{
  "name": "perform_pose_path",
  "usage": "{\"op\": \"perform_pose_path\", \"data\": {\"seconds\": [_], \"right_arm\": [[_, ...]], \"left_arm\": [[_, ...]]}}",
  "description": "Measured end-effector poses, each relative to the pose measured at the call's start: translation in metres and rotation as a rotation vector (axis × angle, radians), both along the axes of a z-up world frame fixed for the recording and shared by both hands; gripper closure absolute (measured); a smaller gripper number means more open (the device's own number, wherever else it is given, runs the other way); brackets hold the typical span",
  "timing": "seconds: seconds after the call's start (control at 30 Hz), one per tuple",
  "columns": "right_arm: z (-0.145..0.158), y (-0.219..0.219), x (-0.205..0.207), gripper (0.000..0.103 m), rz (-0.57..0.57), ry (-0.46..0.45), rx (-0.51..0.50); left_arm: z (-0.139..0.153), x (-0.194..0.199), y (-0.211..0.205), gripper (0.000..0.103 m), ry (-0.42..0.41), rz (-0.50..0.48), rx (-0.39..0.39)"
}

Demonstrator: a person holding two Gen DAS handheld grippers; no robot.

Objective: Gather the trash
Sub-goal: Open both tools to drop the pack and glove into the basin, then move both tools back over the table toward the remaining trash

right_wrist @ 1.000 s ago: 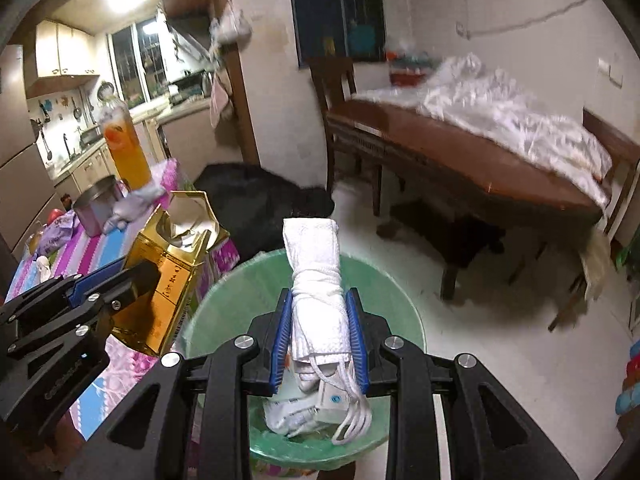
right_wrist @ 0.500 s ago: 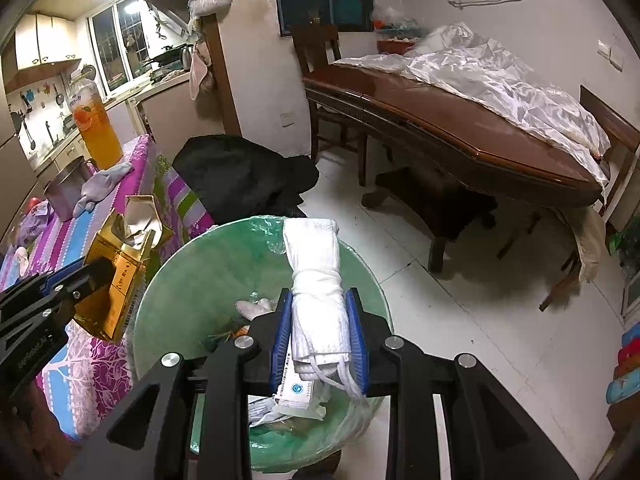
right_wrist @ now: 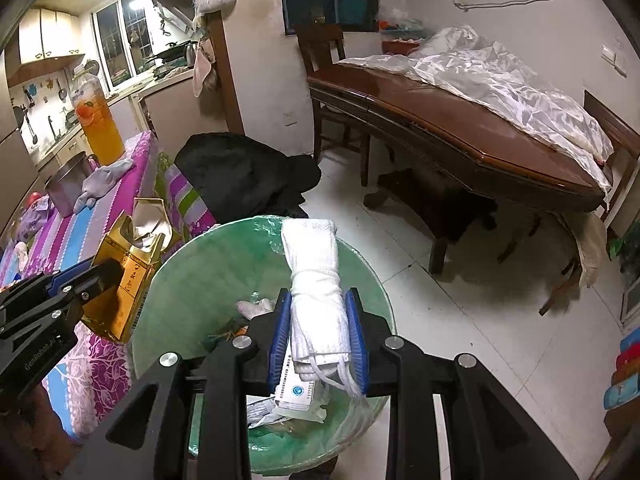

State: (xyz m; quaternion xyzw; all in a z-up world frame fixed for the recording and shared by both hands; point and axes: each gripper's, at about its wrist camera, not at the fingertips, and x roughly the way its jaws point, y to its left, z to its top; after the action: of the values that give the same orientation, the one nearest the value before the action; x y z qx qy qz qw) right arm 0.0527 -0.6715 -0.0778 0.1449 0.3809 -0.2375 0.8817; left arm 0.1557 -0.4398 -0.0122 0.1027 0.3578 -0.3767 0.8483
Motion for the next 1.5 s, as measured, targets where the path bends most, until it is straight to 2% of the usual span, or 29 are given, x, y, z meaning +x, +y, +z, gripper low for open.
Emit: {"op": "perform_pose_path", "data": {"seconds": [0.03, 0.1, 0.13, 0.17, 0.27, 0.63, 0.77, 0.87, 1.0, 1.1, 1.27, 1.43, 1.5], "right_arm": [[0.000, 0.000, 0.000, 0.072, 0.002, -0.003, 0.000], [0.001, -0.001, -0.001, 0.057, 0.000, -0.014, 0.002], [0.002, -0.001, -0.001, 0.055, -0.002, -0.021, 0.001], [0.002, -0.001, -0.002, 0.054, -0.003, -0.024, 0.000], [0.002, 0.001, -0.003, 0.053, -0.001, -0.031, 0.001], [0.014, 0.016, -0.007, 0.050, 0.011, -0.070, -0.016], [0.025, 0.032, -0.012, 0.042, 0.026, -0.122, -0.036], [0.035, 0.054, -0.020, 0.028, 0.055, -0.203, -0.047], [0.041, 0.089, -0.020, 0.020, 0.113, -0.274, -0.050], [0.044, 0.119, -0.008, 0.019, 0.185, -0.311, -0.032], [0.043, 0.165, 0.018, 0.019, 0.296, -0.320, 0.000], [0.035, 0.215, 0.053, 0.018, 0.426, -0.298, 0.035], [0.032, 0.233, 0.066, 0.018, 0.468, -0.290, 0.054]], "left_arm": [[-0.001, 0.001, -0.001, 0.082, 0.005, -0.002, 0.004], [-0.001, 0.001, 0.000, 0.064, 0.000, 0.005, 0.007], [0.000, 0.001, 0.001, 0.050, -0.009, 0.010, 0.007], [0.000, 0.001, 0.002, 0.044, -0.019, 0.014, 0.006], [0.000, 0.002, 0.003, 0.039, -0.019, 0.019, 0.004], [0.002, 0.000, 0.008, 0.039, -0.024, 0.018, 0.005], [0.003, 0.000, 0.019, 0.039, -0.029, 0.027, 0.006], [0.005, 0.002, 0.037, 0.034, -0.036, 0.046, 0.001], [0.007, 0.010, 0.071, 0.031, -0.048, 0.095, -0.005], [0.006, 0.022, 0.104, 0.029, -0.048, 0.152, -0.007], [0.008, 0.045, 0.168, 0.028, -0.046, 0.265, -0.001], [0.009, 0.074, 0.273, 0.024, -0.047, 0.460, -0.001], [0.008, 0.087, 0.328, 0.022, -0.041, 0.576, -0.001]]}}
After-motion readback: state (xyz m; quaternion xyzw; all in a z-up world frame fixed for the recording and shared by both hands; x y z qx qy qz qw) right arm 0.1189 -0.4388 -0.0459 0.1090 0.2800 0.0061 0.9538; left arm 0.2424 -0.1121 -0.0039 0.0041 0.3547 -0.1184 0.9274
